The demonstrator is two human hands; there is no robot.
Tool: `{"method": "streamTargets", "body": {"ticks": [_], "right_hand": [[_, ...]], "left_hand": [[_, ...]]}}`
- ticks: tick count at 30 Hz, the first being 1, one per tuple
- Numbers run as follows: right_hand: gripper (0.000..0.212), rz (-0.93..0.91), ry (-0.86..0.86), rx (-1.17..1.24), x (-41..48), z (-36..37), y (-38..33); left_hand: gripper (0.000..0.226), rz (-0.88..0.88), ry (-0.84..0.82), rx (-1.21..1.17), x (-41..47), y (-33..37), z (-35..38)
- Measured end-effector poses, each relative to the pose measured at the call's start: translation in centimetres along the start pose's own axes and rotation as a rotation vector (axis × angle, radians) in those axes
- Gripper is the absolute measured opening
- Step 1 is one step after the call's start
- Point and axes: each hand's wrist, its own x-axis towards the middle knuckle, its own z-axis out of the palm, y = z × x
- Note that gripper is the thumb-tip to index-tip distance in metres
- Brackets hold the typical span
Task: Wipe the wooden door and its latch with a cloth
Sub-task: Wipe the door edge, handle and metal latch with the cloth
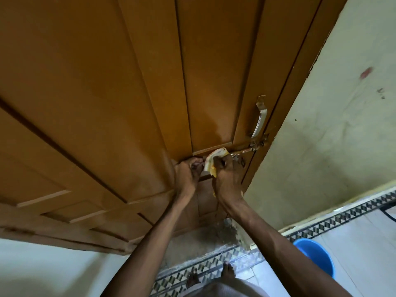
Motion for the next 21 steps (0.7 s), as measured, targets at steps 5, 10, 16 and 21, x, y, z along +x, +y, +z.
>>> {"method": "streamTargets", "body": {"ticks": [5,10,16,21], "right_hand": [[0.029,-0.067,-0.232,-0.043,-0.8,0.8,2.2],[0.042,-0.047,0.096,0.173,0.8,-4.5,-0.5],[0.034,-0.08,-0.006,-0.043,0.0,-1.9,-3.0],[0.031,-0.055,-0.037,0.171,-0.3,-3.1,-1.4]], "left_hand": [[0.029,0.023,-0.02,-0.024,-0.6,1.0,-0.6],[0.009,-0.053,0.01,0.002,-0.3,0.9,-0.2],[0.019,-0.076,0.081,0.08,-0.5,1.8,-1.4],[0.018,0.464,0.412,0.387,-0.7,2.7,-4.3]]}}
